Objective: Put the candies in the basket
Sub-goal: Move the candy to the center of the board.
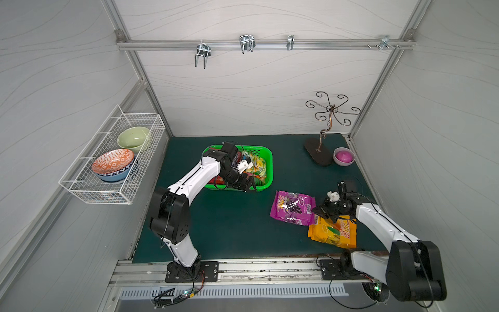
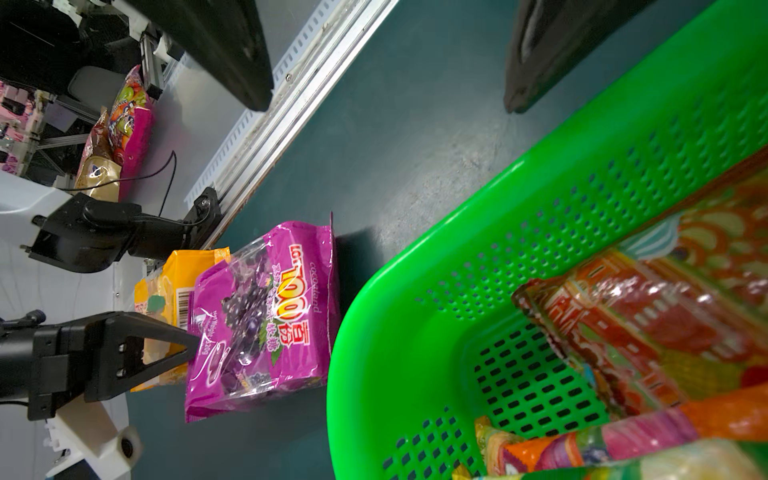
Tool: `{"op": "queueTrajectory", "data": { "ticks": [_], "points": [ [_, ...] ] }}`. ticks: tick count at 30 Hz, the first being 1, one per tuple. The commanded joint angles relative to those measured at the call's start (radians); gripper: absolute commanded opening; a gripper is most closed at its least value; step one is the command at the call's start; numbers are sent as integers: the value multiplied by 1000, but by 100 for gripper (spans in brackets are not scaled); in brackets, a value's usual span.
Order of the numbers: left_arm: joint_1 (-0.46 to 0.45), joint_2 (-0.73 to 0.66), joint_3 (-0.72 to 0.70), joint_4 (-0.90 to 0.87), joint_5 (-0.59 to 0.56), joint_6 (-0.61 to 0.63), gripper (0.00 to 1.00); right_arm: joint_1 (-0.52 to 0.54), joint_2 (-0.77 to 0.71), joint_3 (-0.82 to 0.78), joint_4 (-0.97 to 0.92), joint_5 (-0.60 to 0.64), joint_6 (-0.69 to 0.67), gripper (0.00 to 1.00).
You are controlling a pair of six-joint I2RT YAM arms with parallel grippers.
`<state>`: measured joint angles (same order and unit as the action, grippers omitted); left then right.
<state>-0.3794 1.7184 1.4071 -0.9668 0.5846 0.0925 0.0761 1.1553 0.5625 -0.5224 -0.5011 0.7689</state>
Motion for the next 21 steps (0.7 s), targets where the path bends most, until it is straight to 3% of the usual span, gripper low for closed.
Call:
{"op": "queueTrajectory", "data": {
  "ticks": [1, 10, 21],
  "points": [
    [-12, 26, -48, 143, 27, -45, 82, -7, 6, 7, 29, -14, -20, 0],
    [-145, 55, -121, 290, -24, -36, 69, 3, 83, 31, 55, -36, -85, 0],
    [-213, 141, -162, 434, -101, -94, 68, 4, 70, 25, 53, -34, -92, 0]
  ]
}}
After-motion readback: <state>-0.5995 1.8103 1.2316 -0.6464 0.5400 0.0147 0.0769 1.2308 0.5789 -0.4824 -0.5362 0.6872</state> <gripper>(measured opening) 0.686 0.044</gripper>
